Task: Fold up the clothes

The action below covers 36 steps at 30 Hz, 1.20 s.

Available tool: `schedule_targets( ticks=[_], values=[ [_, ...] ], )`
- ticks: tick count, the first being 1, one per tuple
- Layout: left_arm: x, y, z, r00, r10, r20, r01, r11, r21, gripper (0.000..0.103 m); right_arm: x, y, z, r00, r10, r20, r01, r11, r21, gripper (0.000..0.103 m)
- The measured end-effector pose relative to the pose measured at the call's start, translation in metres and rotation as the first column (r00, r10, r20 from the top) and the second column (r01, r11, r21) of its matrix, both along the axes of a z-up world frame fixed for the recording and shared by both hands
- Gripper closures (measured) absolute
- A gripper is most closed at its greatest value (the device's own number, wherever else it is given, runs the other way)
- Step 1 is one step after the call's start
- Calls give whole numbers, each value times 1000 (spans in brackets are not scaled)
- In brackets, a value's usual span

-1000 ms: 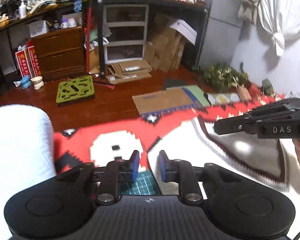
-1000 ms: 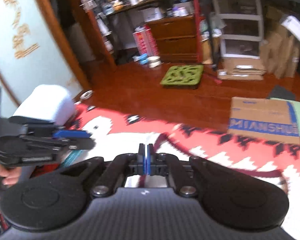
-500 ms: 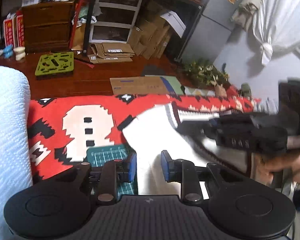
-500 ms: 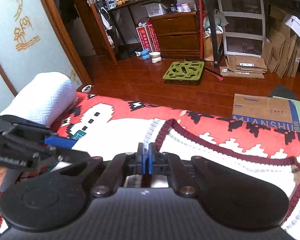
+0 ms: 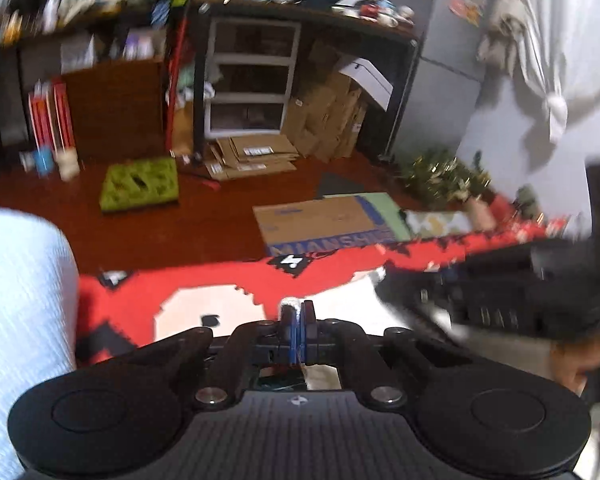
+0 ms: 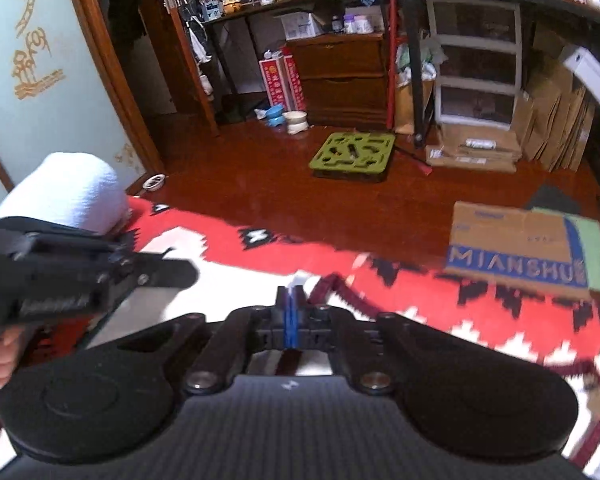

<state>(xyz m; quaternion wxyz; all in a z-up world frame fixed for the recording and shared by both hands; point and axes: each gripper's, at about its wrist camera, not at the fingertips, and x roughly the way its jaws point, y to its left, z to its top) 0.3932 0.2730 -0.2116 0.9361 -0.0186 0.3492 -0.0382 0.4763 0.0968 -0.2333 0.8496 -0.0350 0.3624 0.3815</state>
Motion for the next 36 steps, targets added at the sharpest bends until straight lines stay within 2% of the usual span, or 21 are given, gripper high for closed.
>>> schedule_targets(
  ticks=[2,7,10,15,16,18,19,21,23,29,32,36],
  values=[
    [2,-3,-3,1000,1,-2,-1,999,35,100,8,1,1,1000,-22,-22,23,1000,16,103],
    [5,-3,2,1000,12,-9,-12,999,31,98,23,-18,7,988,-116,-103,124,989,81,101],
    [1,-5,9,1000,-1,6,0,999,46,97,26,-46,17,981,-140,-132,158,979,132,101],
    [2,-2,15,999,-29,-12,30,999,39,94,12,-111,39,982,-154,-113,169,976,137,99],
    [3,0,15,999,-42,-29,42,999,28,89,7,-128,43,980,-165,-111,179,974,141,97],
    [4,3,14,995,-69,-71,69,998,4,61,-1,-161,50,977,-185,-108,200,969,147,96],
    [4,6,14,993,-77,-87,77,997,1,38,-5,-178,53,975,-195,-107,209,966,151,96],
    [2,10,16,989,-89,-116,90,996,1,39,-13,-207,57,971,-219,-96,231,963,140,96],
    [-2,19,21,987,-96,-130,92,995,-38,39,-20,-232,58,964,-253,-79,261,959,110,96],
    [-15,23,50,996,-62,-64,52,989,-140,41,-22,-284,49,936,-348,-49,350,936,44,96],
    [-4,-4,59,995,-91,-39,82,977,-197,44,-16,-295,41,923,-383,-43,384,923,29,96],
    [25,-64,56,983,-180,-36,165,951,-263,44,-4,-299,29,915,-400,-59,401,916,3,92]
  ],
)
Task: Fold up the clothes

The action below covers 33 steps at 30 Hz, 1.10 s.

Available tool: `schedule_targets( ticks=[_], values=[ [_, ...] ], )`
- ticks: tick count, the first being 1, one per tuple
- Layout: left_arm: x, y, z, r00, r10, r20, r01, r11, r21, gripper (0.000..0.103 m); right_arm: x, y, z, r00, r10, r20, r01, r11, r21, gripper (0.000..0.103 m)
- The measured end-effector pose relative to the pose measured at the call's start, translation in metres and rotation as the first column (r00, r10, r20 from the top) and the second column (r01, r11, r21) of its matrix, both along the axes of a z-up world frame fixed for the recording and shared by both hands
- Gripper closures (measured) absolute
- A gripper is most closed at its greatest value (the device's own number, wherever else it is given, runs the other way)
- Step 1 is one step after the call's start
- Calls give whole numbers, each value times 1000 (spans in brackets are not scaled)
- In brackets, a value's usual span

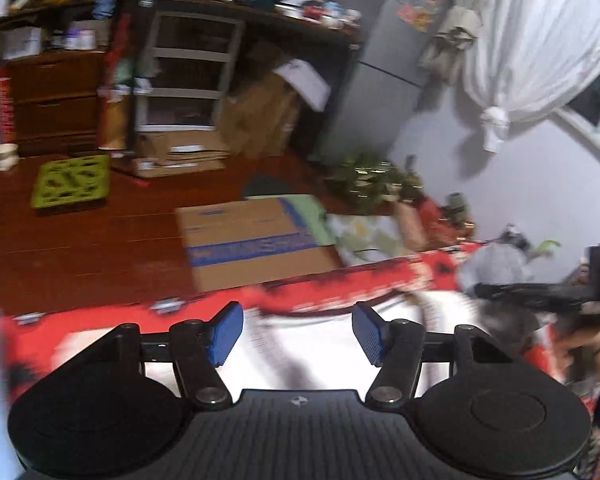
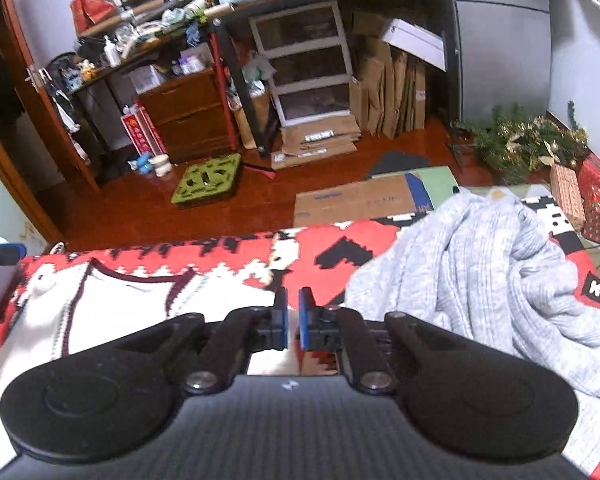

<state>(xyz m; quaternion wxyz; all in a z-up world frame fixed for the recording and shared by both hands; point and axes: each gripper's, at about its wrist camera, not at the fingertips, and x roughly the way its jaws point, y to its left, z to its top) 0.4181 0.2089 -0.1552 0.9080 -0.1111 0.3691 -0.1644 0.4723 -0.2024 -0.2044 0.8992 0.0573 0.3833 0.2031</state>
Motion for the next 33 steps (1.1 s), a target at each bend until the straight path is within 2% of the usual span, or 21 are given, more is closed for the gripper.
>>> schedule_targets(
  ticks=[5,10,11,14,15,16,17,18,20,23,28,30,33],
  values=[
    [42,-71,-23,994,-102,-48,101,995,-10,46,12,4,-4,1000,28,-11,-27,999,37,82],
    [70,-104,-44,986,-112,-119,106,993,-54,57,14,17,-10,998,37,-53,-35,999,31,81],
    [73,-108,-47,985,-116,-127,110,993,-52,60,11,22,-12,998,43,-49,-42,999,21,84],
    [78,-117,-54,983,-125,-132,120,992,-45,64,-14,40,-13,994,111,17,-109,991,-83,84],
    [78,-118,-54,985,-125,-123,120,992,-42,67,-22,45,-14,990,134,38,-129,985,-113,83],
    [79,-121,-56,985,-121,-120,117,992,-34,87,-30,49,-14,987,153,53,-144,980,-137,83],
    [79,-122,-57,987,-109,-121,108,994,-17,101,-37,52,-15,984,164,64,-153,977,-148,84],
    [78,-122,-58,988,-104,-115,105,995,1,101,-41,51,-15,984,165,66,-155,978,-141,83],
    [72,-124,-59,989,-117,-89,119,993,26,101,-44,44,-15,989,140,40,-136,987,-86,83],
    [64,-123,-60,989,-134,-65,137,989,54,101,-36,27,-19,996,92,-19,-91,995,51,83],
    [65,-124,-59,989,-134,-59,138,988,63,101,-12,11,-30,995,33,-93,-11,972,233,81],
    [65,-125,-59,989,-134,-54,137,988,64,101,-4,9,-34,994,7,-111,24,962,271,92],
    [68,-127,-59,991,-134,-31,136,988,75,101,6,11,-37,993,-46,-105,73,960,270,99]
  ],
)
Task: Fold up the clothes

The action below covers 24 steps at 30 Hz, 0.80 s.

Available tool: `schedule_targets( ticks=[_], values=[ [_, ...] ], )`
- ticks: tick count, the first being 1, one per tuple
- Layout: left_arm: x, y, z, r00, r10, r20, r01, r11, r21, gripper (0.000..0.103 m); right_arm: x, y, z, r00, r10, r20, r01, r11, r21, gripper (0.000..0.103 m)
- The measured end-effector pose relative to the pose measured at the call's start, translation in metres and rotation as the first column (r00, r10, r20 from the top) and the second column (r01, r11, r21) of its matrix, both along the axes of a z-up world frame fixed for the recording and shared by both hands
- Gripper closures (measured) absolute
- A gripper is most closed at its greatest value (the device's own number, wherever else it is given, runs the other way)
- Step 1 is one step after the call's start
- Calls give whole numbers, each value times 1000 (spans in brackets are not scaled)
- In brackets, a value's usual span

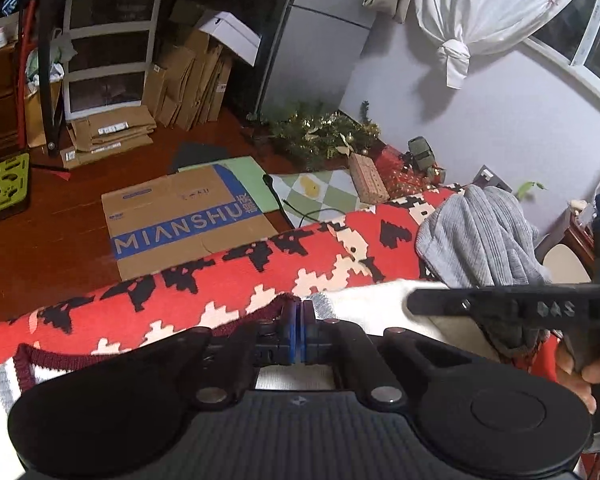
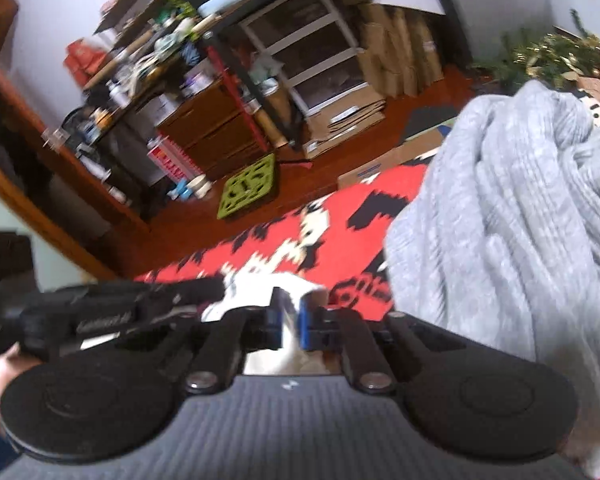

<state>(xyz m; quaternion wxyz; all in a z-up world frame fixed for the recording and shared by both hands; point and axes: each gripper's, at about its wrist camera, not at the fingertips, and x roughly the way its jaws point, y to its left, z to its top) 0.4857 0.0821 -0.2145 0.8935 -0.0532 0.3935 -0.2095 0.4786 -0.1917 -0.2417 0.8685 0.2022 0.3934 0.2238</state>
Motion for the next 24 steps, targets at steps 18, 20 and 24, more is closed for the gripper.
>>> schedule_targets(
  ticks=[18,20,24],
  values=[
    [25,22,25,999,36,33,-33,997,-73,94,-12,11,21,989,50,138,-13,967,-256,84],
    [10,34,35,999,28,37,-26,998,-65,94,-16,2,25,990,31,138,5,968,-252,82],
    [-26,65,46,998,36,55,-34,999,-26,88,-20,-7,34,986,23,167,19,970,-243,81]
  ],
)
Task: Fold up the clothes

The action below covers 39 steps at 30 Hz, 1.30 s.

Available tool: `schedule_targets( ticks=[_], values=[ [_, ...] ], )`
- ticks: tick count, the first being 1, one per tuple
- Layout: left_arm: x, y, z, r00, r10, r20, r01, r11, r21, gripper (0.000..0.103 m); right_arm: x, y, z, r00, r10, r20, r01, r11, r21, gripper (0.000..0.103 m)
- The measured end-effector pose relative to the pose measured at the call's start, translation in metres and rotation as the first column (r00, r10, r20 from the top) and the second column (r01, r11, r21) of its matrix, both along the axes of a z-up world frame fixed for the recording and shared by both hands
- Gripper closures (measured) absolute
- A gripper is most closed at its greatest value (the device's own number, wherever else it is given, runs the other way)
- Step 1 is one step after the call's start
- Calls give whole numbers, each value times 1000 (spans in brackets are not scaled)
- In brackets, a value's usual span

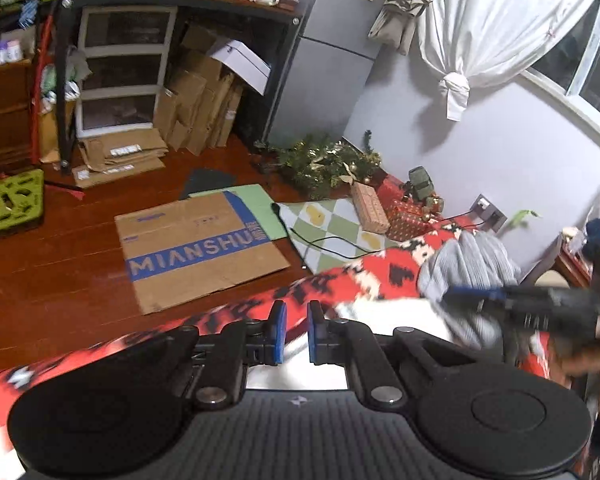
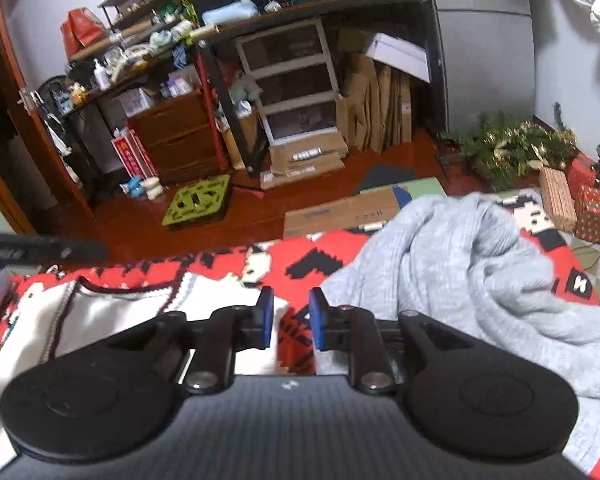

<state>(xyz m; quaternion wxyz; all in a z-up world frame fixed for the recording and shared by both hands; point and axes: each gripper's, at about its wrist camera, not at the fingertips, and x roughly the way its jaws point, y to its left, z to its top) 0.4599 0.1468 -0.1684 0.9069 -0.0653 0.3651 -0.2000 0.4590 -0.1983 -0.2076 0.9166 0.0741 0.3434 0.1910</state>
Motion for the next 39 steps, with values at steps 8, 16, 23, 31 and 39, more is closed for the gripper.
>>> schedule_targets(
  ticks=[8,16,23,31,39],
  values=[
    [-30,54,-13,997,38,74,-52,981,188,72,9,65,10,980,196,38,-187,967,-170,81],
    [-18,96,-39,999,13,33,-18,986,167,66,44,120,-11,948,319,19,-303,915,-268,81],
    [-12,92,-49,999,-37,26,31,982,188,86,49,131,-23,929,370,15,-352,894,-276,98],
    [-15,76,-46,996,-9,93,-19,956,294,99,49,140,-30,950,304,73,-263,902,-342,102],
    [-15,78,-32,991,69,117,-97,964,249,82,51,123,-15,971,218,93,-192,953,-235,101]
  ],
)
